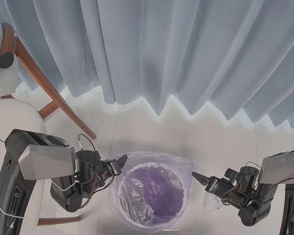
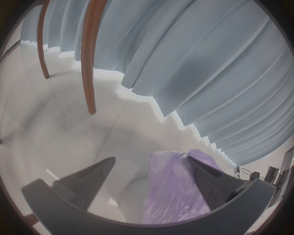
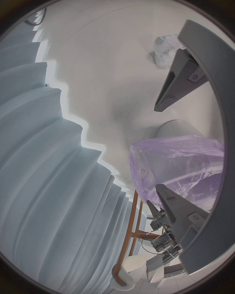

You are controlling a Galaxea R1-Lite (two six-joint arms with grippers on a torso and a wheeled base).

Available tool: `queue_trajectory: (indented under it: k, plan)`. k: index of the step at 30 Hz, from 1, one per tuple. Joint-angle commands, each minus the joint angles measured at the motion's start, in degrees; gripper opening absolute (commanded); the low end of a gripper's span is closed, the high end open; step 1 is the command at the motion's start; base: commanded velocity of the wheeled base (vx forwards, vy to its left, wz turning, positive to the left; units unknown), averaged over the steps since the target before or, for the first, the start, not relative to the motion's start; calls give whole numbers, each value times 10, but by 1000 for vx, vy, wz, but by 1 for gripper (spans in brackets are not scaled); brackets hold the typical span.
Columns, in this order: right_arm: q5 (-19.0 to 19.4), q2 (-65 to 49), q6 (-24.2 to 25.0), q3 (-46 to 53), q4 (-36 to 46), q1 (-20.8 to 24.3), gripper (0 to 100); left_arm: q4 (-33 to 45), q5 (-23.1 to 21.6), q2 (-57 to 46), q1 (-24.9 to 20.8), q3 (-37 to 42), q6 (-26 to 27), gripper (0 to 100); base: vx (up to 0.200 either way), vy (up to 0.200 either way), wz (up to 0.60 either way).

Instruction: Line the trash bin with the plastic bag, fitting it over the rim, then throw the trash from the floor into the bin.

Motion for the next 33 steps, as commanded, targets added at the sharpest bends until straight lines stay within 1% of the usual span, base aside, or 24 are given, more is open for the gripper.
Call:
queue_trajectory:
  k: [1, 2, 3, 8, 12, 14, 17, 20, 21, 23, 25, 26, 27, 30, 31, 33]
  plan:
    - [0, -24, -1, 24, -10, -4, 100, -37, -1, -43, -8, 62, -23, 100, 0, 0, 0]
    - [0, -24, -1, 24, -10, -4, 100, -37, -1, -43, -8, 62, -23, 100, 0, 0, 0]
    - [0, -29, -1, 29, -10, -4, 100, -37, -1, -61, -16, 89, -37, 100, 0, 0, 0]
    - [-1, -32, -2, 32, -10, -4, 100, -38, 5, -87, -19, 125, -72, 100, 0, 0, 0]
    - [-8, -32, -2, 33, -10, -4, 100, -38, 22, -103, -20, 149, -72, 100, 0, 0, 0]
    - [-12, -41, -2, 42, -10, -4, 100, -37, 26, -140, -23, 187, -72, 100, 0, 0, 0]
    - [-13, -42, -2, 57, -10, -3, 100, -37, 31, -150, -37, 231, -66, 100, 0, 0, 0]
    - [-13, -42, -3, 65, -10, -2, 100, -37, 45, -150, -45, 239, -69, 100, 0, 0, 0]
    - [-13, -42, -3, 68, -10, 0, 100, -38, 62, -145, -51, 234, -70, 100, 0, 0, 0]
    - [-15, -42, -3, 68, -10, 2, 100, -38, 62, -140, -58, 226, -68, 100, 0, 0, 0]
    - [-15, -41, -3, 68, -10, 3, 100, -38, 51, -136, -72, 210, -74, 100, 0, 0, 0]
    - [-15, -41, -3, 68, -10, 3, 100, -38, 51, -136, -72, 210, -74, 100, 0, 0, 0]
    - [-15, -41, -3, 68, -10, 4, 100, -38, 11, -136, -77, 195, -88, 100, 0, 0, 0]
    - [-15, -42, -3, 69, -10, 6, 100, -38, -45, -131, -75, 193, -90, 100, 0, 0, 0]
    - [-15, -42, -3, 69, -10, 6, 100, -38, -53, -131, -74, 192, -91, 100, 0, 0, 0]
    - [-15, -42, -4, 75, -10, 6, 100, -38, -98, -131, -68, 191, -92, 100, 0, 0, 0]
